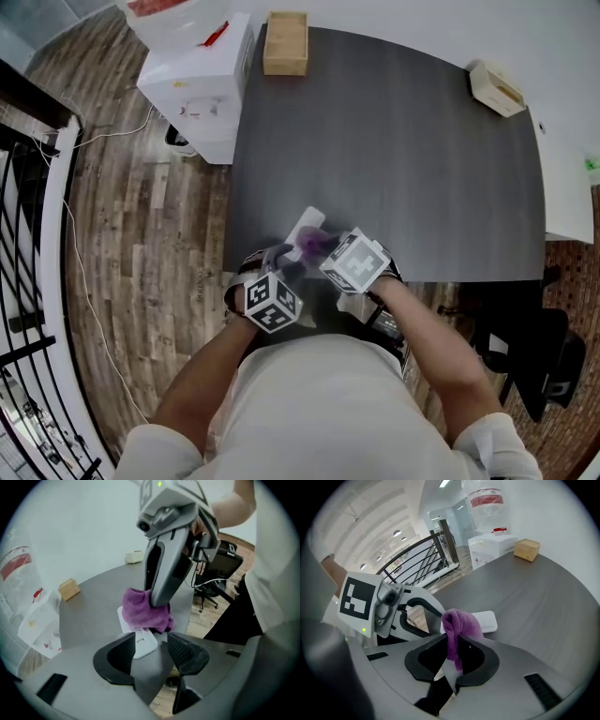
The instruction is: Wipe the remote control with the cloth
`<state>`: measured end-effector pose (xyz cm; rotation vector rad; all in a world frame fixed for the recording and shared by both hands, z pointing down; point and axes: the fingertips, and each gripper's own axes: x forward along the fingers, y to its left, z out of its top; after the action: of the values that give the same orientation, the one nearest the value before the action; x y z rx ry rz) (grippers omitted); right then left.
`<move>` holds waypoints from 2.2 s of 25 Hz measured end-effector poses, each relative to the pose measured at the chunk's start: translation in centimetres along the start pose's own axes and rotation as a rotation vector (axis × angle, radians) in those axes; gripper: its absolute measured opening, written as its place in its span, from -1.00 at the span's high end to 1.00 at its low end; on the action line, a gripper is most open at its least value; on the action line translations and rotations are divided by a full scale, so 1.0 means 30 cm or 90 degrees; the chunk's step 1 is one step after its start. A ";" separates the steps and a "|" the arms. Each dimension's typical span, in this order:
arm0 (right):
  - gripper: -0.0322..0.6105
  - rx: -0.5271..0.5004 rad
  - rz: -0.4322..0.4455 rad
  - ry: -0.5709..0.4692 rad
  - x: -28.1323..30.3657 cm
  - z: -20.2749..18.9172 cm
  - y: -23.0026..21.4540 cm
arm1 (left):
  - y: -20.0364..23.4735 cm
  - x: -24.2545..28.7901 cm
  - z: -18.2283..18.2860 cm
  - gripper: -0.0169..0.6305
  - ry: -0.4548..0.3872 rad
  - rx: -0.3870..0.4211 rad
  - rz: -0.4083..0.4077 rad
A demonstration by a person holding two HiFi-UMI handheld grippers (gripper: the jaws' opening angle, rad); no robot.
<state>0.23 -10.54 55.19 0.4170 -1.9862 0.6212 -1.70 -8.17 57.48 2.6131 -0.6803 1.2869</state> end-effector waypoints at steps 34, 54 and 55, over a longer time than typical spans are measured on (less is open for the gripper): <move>0.68 -0.371 -0.177 0.095 0.008 0.207 -0.091 | 0.003 0.015 -0.111 0.74 0.050 -0.140 0.018; 0.68 0.235 0.140 -0.119 -0.040 0.033 0.135 | 0.046 -0.026 -0.108 0.74 0.023 -0.242 0.025; 0.68 0.235 0.115 -0.137 -0.070 0.025 0.106 | 0.064 -0.040 -0.084 0.74 0.006 -0.262 0.029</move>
<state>-1.02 -8.33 52.24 0.5494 -2.1301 1.1044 -5.01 -8.67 57.98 2.2693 -0.8981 1.0363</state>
